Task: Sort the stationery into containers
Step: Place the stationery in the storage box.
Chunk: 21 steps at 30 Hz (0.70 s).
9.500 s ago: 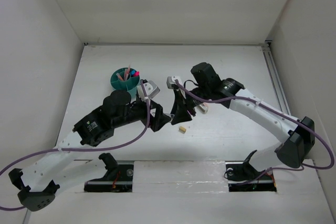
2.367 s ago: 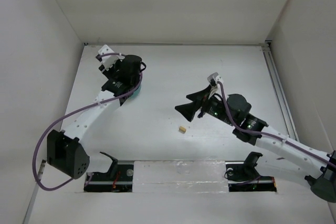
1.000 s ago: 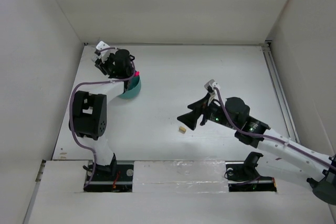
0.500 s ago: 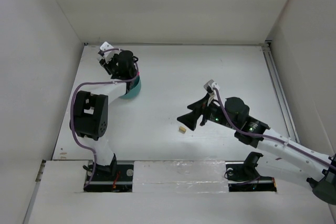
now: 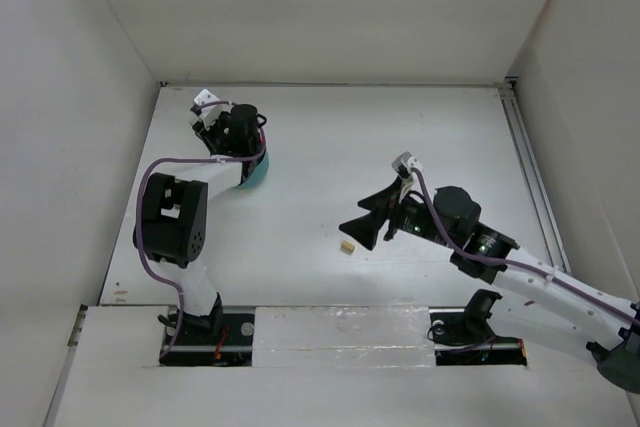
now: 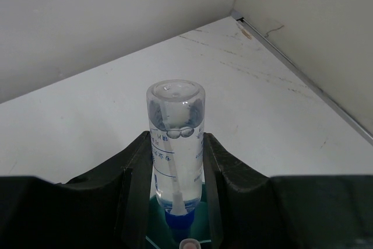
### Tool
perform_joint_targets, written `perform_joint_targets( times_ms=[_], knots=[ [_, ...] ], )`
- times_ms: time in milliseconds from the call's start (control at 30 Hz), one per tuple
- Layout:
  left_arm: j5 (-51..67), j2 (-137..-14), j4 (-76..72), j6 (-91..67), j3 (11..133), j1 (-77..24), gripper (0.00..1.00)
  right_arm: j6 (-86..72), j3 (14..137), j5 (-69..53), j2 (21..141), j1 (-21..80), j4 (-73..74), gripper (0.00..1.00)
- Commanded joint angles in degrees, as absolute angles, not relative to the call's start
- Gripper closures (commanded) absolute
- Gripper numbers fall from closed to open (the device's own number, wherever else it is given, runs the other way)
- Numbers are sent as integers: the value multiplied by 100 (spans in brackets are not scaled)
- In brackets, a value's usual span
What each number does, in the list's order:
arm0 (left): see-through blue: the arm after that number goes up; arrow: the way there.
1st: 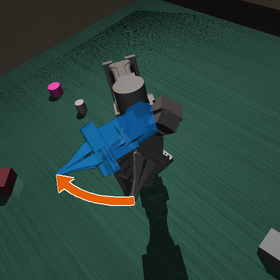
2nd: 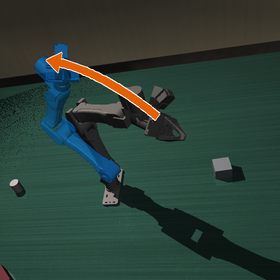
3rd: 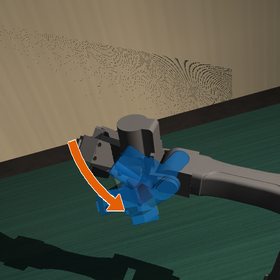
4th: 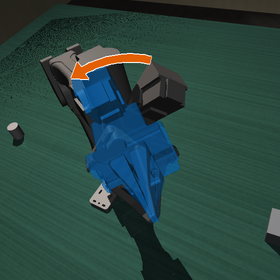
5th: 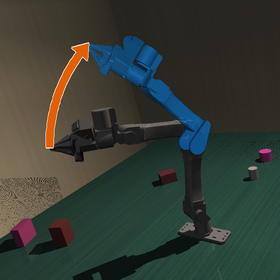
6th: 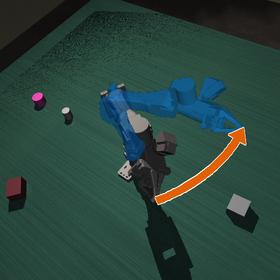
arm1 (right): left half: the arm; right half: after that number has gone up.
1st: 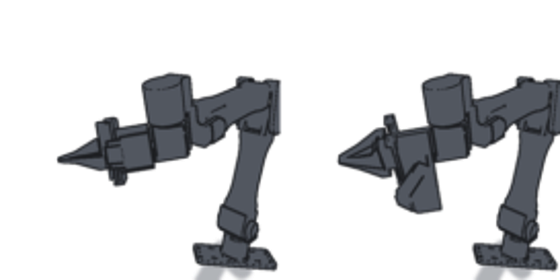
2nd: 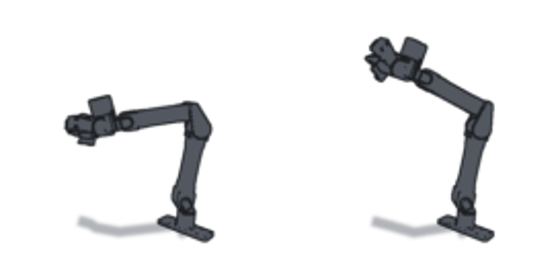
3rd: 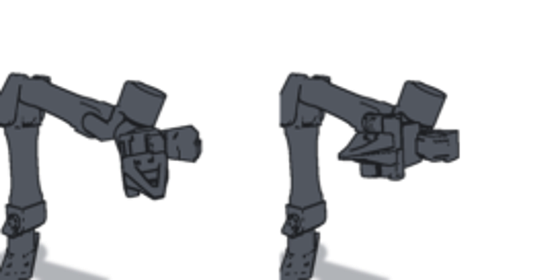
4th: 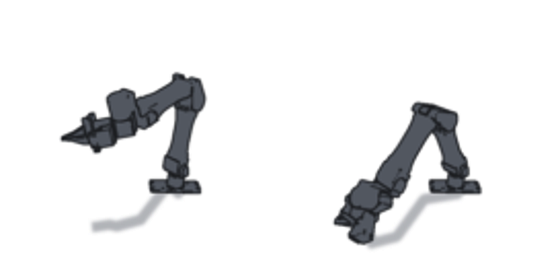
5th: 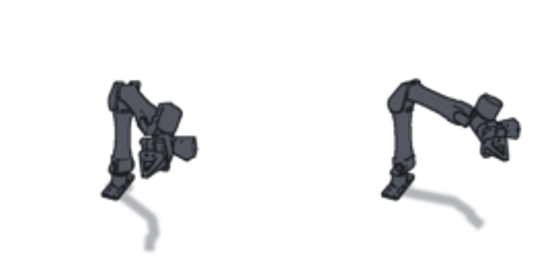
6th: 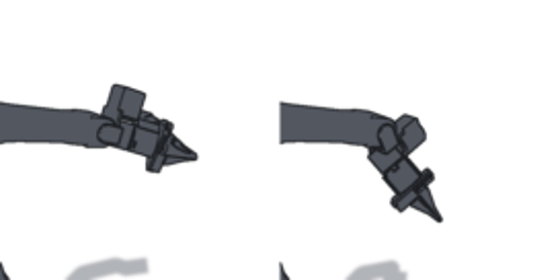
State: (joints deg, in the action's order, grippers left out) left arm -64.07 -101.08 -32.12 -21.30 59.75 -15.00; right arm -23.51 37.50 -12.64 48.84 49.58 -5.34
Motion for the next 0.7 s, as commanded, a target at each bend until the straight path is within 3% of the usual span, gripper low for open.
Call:
perform_joint_targets(
  times_ms=[0,533,667],
  knots=[
    [-6504,-9818,-3050,-2355,5959,-1494,100,-2268,3735,-1345,4755,5010,-650,0],
    [-6205,-9659,-2391,-2821,6012,-1494,95,-2268,3735,-1345,4807,5010,-650,0],
    [-6205,-9598,-2391,-2821,5960,-1556,90,-2215,3735,-1345,4808,5010,-650,0]
  ],
)
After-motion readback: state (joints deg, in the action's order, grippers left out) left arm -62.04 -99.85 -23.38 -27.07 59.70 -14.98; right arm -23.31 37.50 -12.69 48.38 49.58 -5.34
